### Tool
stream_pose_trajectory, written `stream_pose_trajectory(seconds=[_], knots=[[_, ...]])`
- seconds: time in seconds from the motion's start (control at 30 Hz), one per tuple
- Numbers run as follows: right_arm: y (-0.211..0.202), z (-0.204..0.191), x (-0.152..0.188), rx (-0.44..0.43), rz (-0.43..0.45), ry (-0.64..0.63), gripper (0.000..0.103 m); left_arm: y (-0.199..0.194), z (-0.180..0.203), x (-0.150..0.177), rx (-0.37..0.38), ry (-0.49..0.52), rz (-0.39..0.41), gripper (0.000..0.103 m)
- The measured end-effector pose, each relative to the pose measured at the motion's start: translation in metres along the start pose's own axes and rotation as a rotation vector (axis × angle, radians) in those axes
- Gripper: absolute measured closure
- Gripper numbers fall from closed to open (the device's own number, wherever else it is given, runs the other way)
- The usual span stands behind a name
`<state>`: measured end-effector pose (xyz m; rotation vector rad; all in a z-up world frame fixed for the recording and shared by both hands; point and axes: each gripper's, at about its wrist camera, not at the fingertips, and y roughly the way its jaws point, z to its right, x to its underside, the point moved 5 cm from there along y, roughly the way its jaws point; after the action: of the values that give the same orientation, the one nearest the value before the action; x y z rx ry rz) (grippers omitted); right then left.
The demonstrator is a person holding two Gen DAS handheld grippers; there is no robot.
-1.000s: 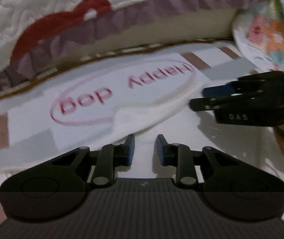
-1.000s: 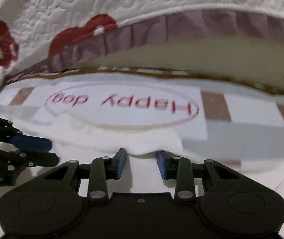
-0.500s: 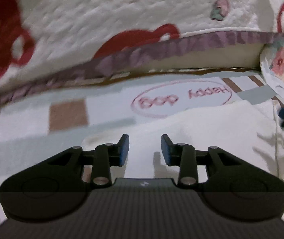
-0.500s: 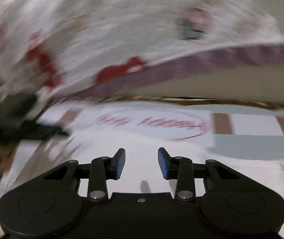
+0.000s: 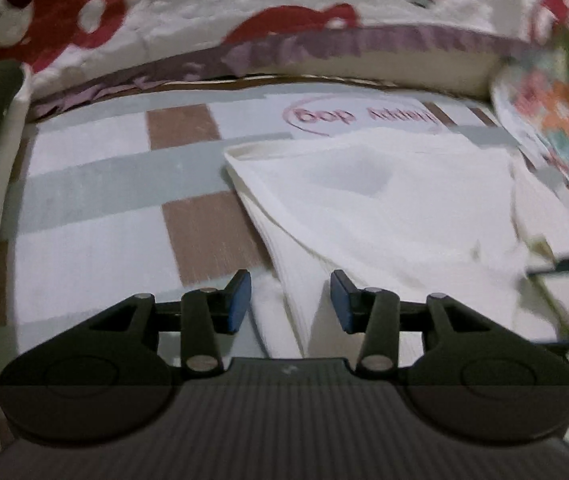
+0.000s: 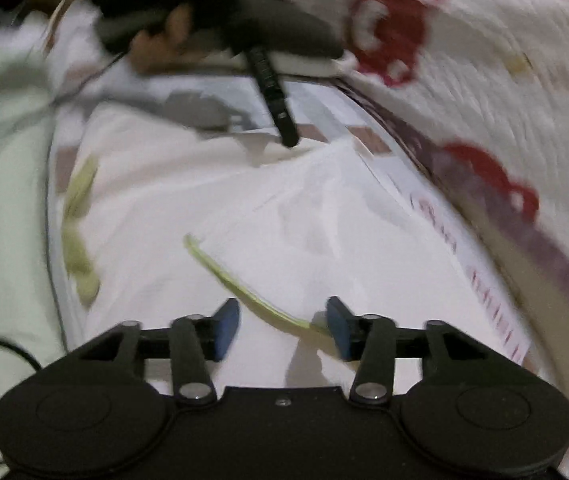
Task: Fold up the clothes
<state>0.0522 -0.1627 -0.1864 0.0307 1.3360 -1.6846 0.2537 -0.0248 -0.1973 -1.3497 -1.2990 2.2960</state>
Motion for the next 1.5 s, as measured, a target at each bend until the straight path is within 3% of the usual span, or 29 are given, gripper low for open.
stream_pose_trajectory(seconds=[0.07, 0.17, 0.2, 0.23, 0.27, 0.3, 0.33, 0.37, 0.47, 0.63, 0.8, 0.87, 1.0, 1.07, 1.1, 1.13, 1.37, 1.43, 1.5], knots=[[0.005, -0.011, -0.003, 0.039, 0.0, -0.073, 0.042, -0.005, 0.006, 0.009, 0.034, 0.059, -0.015, 0.06], [0.016, -0.01, -0.008, 0.085, 0.02, -0.136, 0.028, -0.009, 0.01, 0.019, 0.082, 0.062, -0.01, 0.06], [0.02, -0.006, -0.009, 0.097, 0.032, -0.147, 0.027, -0.009, 0.01, 0.02, 0.085, 0.055, -0.006, 0.06], [0.023, 0.003, -0.012, 0.084, 0.035, -0.122, 0.028, -0.009, 0.01, 0.021, 0.087, 0.049, -0.005, 0.059], [0.026, 0.014, -0.016, 0.066, 0.038, -0.088, 0.041, -0.008, 0.01, 0.021, 0.093, 0.04, -0.007, 0.059], [0.027, 0.027, -0.018, 0.055, 0.044, -0.019, 0.074, -0.007, 0.01, 0.021, 0.1, 0.03, -0.009, 0.058], [0.028, 0.042, -0.02, 0.046, 0.052, 0.058, 0.09, -0.006, 0.01, 0.021, 0.105, 0.02, -0.01, 0.057], [0.029, 0.056, -0.021, 0.038, 0.059, 0.135, 0.1, -0.005, 0.01, 0.021, 0.109, 0.012, -0.011, 0.057], [0.033, 0.108, -0.015, 0.06, 0.083, 0.407, 0.1, 0.001, 0.012, 0.023, 0.108, -0.001, -0.031, 0.056], [0.052, 0.193, 0.041, 0.078, 0.05, 0.908, 0.1, 0.002, 0.02, 0.031, 0.063, 0.06, -0.039, 0.056], [0.063, 0.22, 0.091, 0.126, 0.031, 1.163, 0.093, 0.003, 0.023, 0.03, 0.042, 0.059, -0.036, 0.056], [0.06, 0.217, 0.099, 0.099, 0.062, 1.221, 0.09, 0.006, 0.018, 0.025, 0.06, -0.006, -0.017, 0.055], [0.061, 0.209, 0.098, 0.054, 0.079, 1.212, 0.088, 0.015, 0.004, 0.017, 0.097, -0.143, 0.027, 0.055], [0.063, 0.209, 0.093, 0.049, 0.068, 1.166, 0.085, 0.019, 0.002, 0.013, 0.093, -0.159, 0.034, 0.06], [0.063, 0.211, 0.089, 0.046, 0.068, 1.136, 0.096, 0.021, 0.002, 0.011, 0.085, -0.157, 0.036, 0.081], [0.064, 0.213, 0.085, 0.042, 0.067, 1.104, 0.099, 0.023, 0.002, 0.009, 0.103, -0.15, 0.033, 0.1], [0.068, 0.222, 0.069, 0.07, 0.055, 1.014, 0.099, 0.007, -0.012, 0.009, -0.025, -0.206, 0.069, 0.1], [0.072, 0.22, 0.068, 0.077, 0.046, 1.007, 0.099, 0.004, -0.017, 0.013, -0.022, -0.253, 0.055, 0.101], [0.078, 0.217, 0.069, 0.129, -0.004, 0.935, 0.099, 0.005, -0.015, 0.013, -0.065, -0.252, 0.039, 0.1]])
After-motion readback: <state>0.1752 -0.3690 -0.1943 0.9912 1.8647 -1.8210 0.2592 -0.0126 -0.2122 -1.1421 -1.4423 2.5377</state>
